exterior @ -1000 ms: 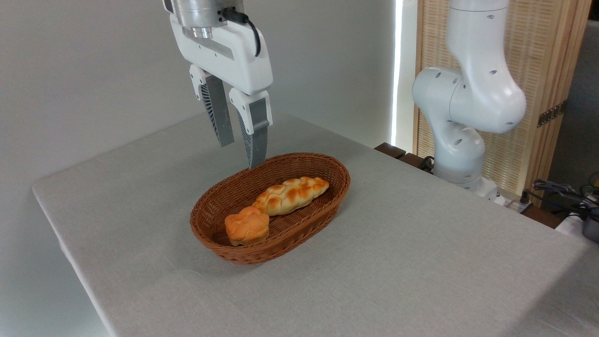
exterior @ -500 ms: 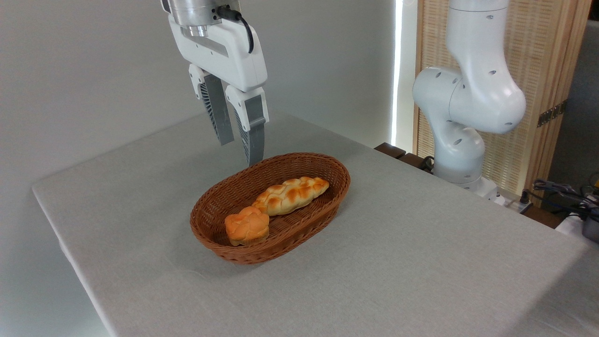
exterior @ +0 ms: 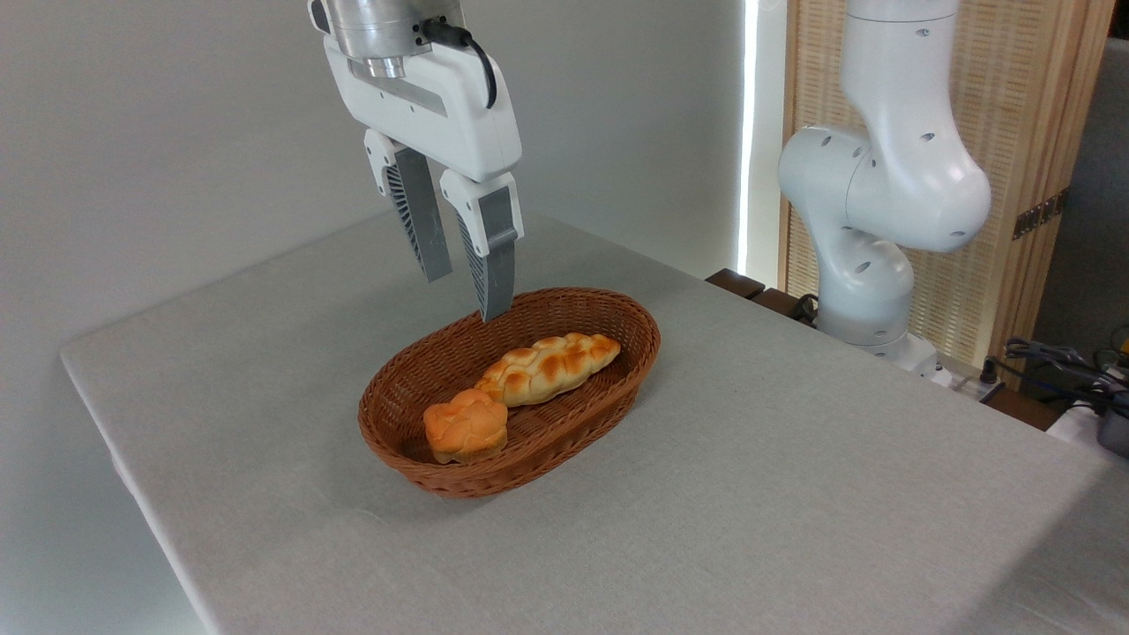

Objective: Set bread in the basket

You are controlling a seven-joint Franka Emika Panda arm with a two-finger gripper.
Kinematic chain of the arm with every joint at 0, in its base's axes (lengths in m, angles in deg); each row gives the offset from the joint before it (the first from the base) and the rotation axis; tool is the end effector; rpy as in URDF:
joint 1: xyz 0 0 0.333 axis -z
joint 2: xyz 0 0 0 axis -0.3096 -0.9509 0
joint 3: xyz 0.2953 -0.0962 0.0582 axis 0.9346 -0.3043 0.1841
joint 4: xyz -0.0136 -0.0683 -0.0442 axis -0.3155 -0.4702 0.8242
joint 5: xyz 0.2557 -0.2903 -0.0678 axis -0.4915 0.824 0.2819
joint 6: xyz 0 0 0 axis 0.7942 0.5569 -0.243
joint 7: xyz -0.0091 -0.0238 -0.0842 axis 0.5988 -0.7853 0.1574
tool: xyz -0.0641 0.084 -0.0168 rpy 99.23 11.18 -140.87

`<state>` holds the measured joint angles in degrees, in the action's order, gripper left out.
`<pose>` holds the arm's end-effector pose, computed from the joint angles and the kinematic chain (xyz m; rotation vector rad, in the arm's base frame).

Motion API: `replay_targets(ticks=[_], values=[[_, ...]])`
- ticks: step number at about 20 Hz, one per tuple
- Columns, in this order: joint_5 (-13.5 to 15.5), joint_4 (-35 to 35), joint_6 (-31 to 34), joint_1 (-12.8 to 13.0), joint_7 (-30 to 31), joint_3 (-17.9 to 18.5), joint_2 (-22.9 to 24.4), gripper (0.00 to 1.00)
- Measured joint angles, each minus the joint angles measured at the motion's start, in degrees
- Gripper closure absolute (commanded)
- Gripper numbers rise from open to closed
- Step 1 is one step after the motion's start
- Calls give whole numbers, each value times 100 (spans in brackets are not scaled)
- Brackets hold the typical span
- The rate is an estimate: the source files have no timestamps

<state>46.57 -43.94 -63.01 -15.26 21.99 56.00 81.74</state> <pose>0.5383 -0.0395 0.6229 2.8532 -1.2173 -0.0125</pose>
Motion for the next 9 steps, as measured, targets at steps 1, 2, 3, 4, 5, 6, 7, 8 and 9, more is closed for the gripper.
replay_targets(ticks=[1, 2, 3, 4, 5, 6, 7, 8, 9], values=[[9, 2, -1, 11, 0, 11, -7, 0], [37, 5, -3, 19, 0, 13, -14, 0], [74, 9, -8, 32, 0, 20, -20, 0], [105, 13, -11, 48, 1, 45, -23, 0], [121, 18, -19, 60, 1, 83, -23, 0], [123, 24, -39, 60, 1, 109, -23, 0], [123, 31, -79, 60, 1, 130, -23, 0], [123, 35, -120, 60, 1, 139, -23, 0], [123, 37, -141, 61, 1, 141, -23, 0]])
